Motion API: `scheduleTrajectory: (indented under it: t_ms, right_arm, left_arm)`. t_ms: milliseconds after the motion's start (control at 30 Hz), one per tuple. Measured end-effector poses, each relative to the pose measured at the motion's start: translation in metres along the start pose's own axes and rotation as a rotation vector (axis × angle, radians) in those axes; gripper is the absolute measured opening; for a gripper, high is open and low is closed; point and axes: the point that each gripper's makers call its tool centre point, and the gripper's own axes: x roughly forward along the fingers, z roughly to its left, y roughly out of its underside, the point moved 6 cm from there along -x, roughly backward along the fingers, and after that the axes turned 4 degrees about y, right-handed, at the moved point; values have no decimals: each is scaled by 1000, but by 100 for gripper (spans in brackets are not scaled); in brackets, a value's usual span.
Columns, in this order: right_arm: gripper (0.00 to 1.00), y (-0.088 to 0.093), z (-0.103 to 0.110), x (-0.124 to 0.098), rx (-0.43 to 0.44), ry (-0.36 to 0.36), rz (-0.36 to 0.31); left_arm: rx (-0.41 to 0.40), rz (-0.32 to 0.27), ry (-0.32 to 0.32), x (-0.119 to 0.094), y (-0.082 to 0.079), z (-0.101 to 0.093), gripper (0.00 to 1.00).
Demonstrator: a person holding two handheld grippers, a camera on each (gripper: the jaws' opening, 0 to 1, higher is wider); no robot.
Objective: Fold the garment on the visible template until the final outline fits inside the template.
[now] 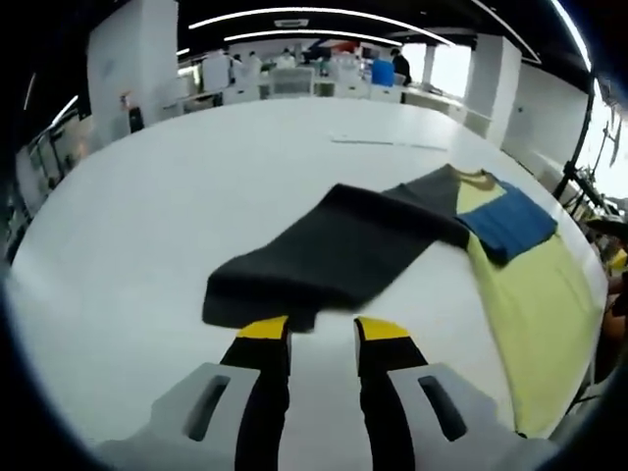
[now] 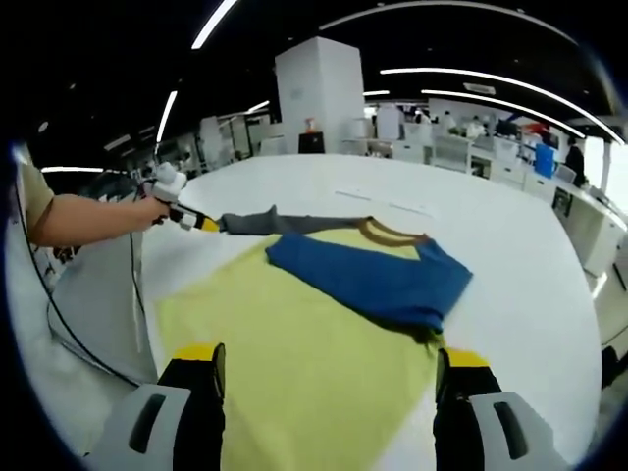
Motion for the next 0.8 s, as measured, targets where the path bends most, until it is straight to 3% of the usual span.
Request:
scheduleTrajectory:
  t_ms: [567, 800]
  right_arm:
    - [87, 10, -3, -9, 6, 13, 22]
    - [87, 10, -3, -10, 8, 15, 25]
  left_arm:
    - [54, 67, -34, 16, 0, 7, 14]
    - [65, 64, -38, 15, -2, 12, 7]
